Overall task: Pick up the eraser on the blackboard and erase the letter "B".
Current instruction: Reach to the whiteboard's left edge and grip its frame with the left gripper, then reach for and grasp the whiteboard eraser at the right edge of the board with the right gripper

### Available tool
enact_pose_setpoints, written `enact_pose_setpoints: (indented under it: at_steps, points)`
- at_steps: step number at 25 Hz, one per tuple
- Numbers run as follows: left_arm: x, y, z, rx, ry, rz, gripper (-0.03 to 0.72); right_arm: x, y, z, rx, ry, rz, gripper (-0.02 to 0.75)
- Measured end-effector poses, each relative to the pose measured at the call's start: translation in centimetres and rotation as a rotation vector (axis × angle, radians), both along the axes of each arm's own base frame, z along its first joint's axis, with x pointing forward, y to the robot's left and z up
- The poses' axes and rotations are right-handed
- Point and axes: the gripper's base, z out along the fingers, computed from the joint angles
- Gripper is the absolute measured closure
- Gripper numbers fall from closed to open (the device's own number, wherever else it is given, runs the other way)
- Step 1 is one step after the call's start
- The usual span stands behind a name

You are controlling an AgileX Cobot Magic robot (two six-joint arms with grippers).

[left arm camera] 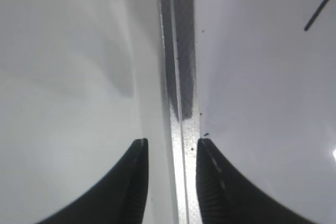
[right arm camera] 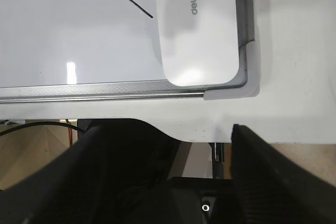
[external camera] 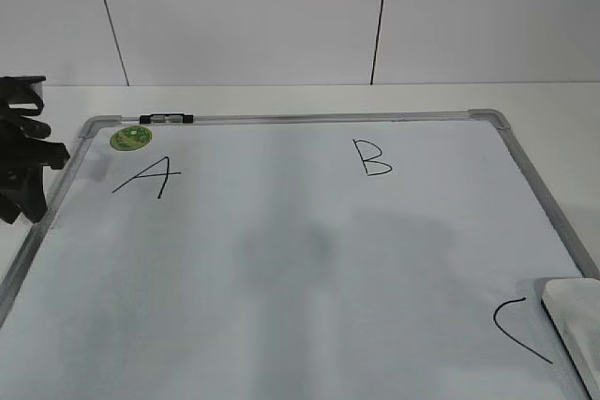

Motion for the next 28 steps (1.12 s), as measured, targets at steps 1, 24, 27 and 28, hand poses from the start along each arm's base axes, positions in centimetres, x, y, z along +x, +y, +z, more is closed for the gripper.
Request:
enact_pose_setpoints:
  at_steps: [1,24,27,28]
  points:
    - [0.0,0.0,-0.3,0.0,0.008,0.0,0.45,0.0,0.0,0.0,0.0,0.0,0.0,0.169]
    - [0.6,-0.1,-2.0,-0.008,0.04,0.005,0.657,0.0,0.0,0.0,0.0,-0.002,0.0,0.169]
    - [0.6,-0.1,-2.0,-0.012,0.043,0.016,0.669,0.0,0.0,0.0,0.0,-0.002,0.0,0.169]
    - [0.6,-0.1,-2.0,-0.012,0.043,0.016,0.669,0.0,0.0,0.0,0.0,-0.002,0.0,0.169]
